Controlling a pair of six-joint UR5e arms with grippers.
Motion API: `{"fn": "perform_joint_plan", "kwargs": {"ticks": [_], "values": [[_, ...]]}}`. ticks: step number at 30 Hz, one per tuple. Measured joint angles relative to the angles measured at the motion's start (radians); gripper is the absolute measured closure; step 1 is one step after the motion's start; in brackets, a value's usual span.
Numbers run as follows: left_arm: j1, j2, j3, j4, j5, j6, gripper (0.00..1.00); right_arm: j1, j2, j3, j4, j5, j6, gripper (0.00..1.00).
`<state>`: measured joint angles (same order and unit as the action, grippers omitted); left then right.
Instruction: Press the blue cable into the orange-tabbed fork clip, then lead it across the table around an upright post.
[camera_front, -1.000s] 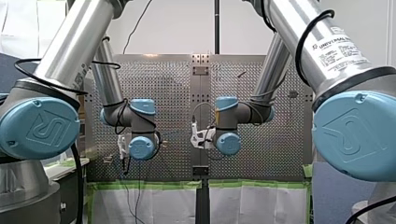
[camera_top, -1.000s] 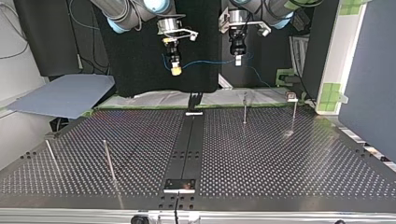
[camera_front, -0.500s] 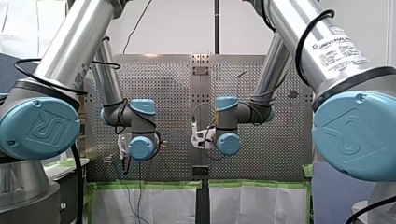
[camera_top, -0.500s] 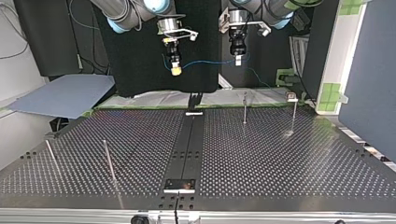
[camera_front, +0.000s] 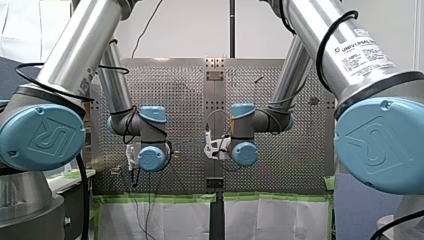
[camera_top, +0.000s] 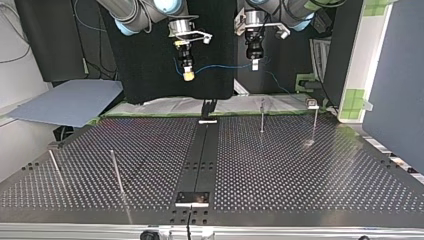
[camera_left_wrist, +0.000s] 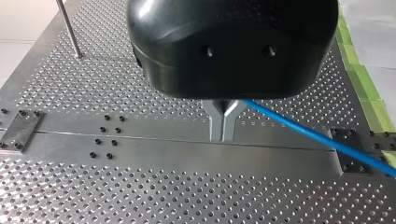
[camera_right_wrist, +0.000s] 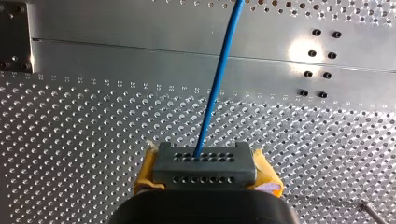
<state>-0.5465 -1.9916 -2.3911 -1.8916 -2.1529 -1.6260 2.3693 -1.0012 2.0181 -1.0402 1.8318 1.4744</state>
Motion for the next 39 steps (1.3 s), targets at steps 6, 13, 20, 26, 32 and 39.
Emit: {"fn": "perform_joint_plan", "kwargs": {"ticks": [6, 13, 20, 26, 32, 39], "values": [[0.000, 0.000, 0.000, 0.000, 0.000, 0.000, 1.00, 0.000, 0.000, 0.000, 0.000, 0.000, 0.000, 1.00], [0.000, 0.000, 0.000, 0.000, 0.000, 0.000, 1.00, 0.000, 0.000, 0.000, 0.000, 0.000, 0.000, 1.00], [0.000, 0.000, 0.000, 0.000, 0.000, 0.000, 1.00, 0.000, 0.000, 0.000, 0.000, 0.000, 0.000, 1.00], [-0.005, -0.001, 0.000, -0.003, 0.003, -0.001, 1.00, 0.000, 0.000, 0.000, 0.000, 0.000, 0.000, 1.00], [-0.007, 0.000, 0.000, -0.006, 0.003, 0.000, 1.00, -0.005, 0.031, -0.005, 0.009, -0.004, -0.003, 1.00], [-0.008, 0.000, 0.000, -0.006, 0.003, 0.000, 1.00, -0.006, 0.077, -0.006, 0.011, -0.005, -0.003, 1.00]]}}
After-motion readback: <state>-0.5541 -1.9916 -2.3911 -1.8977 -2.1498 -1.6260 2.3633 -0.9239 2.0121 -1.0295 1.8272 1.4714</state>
